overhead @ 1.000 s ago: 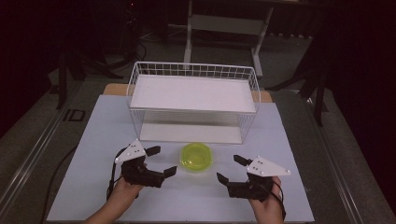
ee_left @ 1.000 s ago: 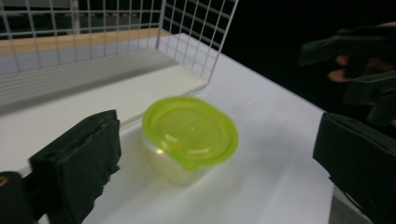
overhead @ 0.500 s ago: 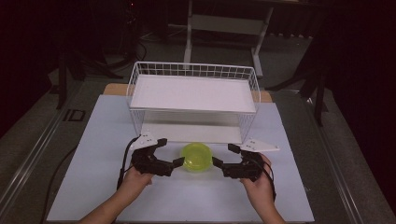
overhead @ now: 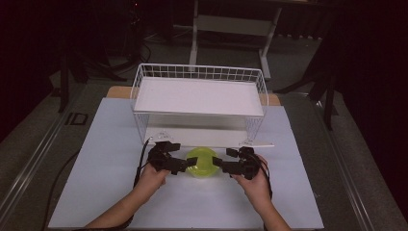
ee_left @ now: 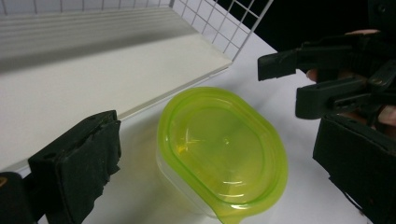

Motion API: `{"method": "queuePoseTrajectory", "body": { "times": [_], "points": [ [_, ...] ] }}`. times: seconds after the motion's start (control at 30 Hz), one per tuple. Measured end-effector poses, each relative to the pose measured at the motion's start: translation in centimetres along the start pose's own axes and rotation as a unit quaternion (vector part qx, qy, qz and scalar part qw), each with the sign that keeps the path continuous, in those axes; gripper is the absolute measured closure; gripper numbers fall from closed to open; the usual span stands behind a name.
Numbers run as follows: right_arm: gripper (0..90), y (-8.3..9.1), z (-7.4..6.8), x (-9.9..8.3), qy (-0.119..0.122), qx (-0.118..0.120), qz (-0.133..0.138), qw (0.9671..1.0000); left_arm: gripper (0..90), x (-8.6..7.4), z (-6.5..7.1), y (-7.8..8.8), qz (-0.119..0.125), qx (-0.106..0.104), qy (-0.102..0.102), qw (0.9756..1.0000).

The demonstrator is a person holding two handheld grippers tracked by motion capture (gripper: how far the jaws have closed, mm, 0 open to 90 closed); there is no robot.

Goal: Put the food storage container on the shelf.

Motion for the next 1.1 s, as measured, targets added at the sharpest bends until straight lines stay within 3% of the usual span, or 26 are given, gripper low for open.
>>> {"method": "queuePoseTrajectory", "body": {
  "times": [0.13, 0.27, 0.3, 0.37, 0.57, 0.7, 0.83, 0.93, 0.97, 1.1],
  "points": [
    [23.6, -0.9, 0.2, -0.1, -0.003, -0.010, -0.007, 0.9999, 7.4, -0.6, -0.7, -0.3, -0.009, 0.020, 0.012, 0.9997],
    [25.9, -1.6, 0.7, -0.4, -0.017, -0.015, -0.012, 0.9997, 8.6, -1.4, -1.2, -0.4, -0.014, 0.018, 0.034, 0.9992],
    [28.0, -1.7, 0.9, -0.7, -0.023, -0.015, -0.015, 0.9995, 13.9, -1.6, -1.4, -0.4, -0.014, 0.020, 0.041, 0.9989],
    [30.0, -1.7, 1.0, -0.9, -0.029, -0.018, -0.019, 0.9992, 16.0, -2.2, -1.9, -0.6, -0.023, 0.031, 0.059, 0.9975],
    [34.0, -1.7, 1.1, -1.5, -0.044, -0.014, -0.029, 0.9985, 29.2, -3.2, -2.0, -0.9, -0.043, 0.036, 0.077, 0.9955],
    [35.3, -1.7, 1.1, -2.0, -0.038, -0.016, -0.040, 0.9984, 40.1, -3.5, -2.0, -1.0, -0.043, 0.024, 0.095, 0.9942],
    [36.6, -1.7, 0.8, -2.6, -0.042, -0.007, -0.045, 0.9981, 55.0, -3.5, -1.7, -0.7, -0.044, 0.021, 0.092, 0.9946],
    [43.5, -1.5, 0.5, -2.7, -0.058, 0.004, -0.051, 0.9970, 60.4, -3.6, -1.3, -0.6, -0.047, 0.005, 0.097, 0.9942],
    [47.2, -1.4, 0.3, -2.7, -0.049, 0.007, -0.054, 0.9973, 64.3, -3.6, -1.0, -0.5, -0.050, -0.001, 0.096, 0.9941],
    [53.2, -1.3, -0.3, -2.8, -0.053, 0.017, -0.064, 0.9964, 66.4, -3.8, -0.6, -0.3, -0.050, -0.002, 0.100, 0.9938]
  ]
}}
Point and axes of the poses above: each handheld gripper's, and its own axes: y roughly backward along the jaws, x roughly out of its top, z roughly to its right, the point moved 9 cm from there along -y, roughly forward along the jaws, and after that the axes turned 6 degrees about z, right-handed, at the moved point
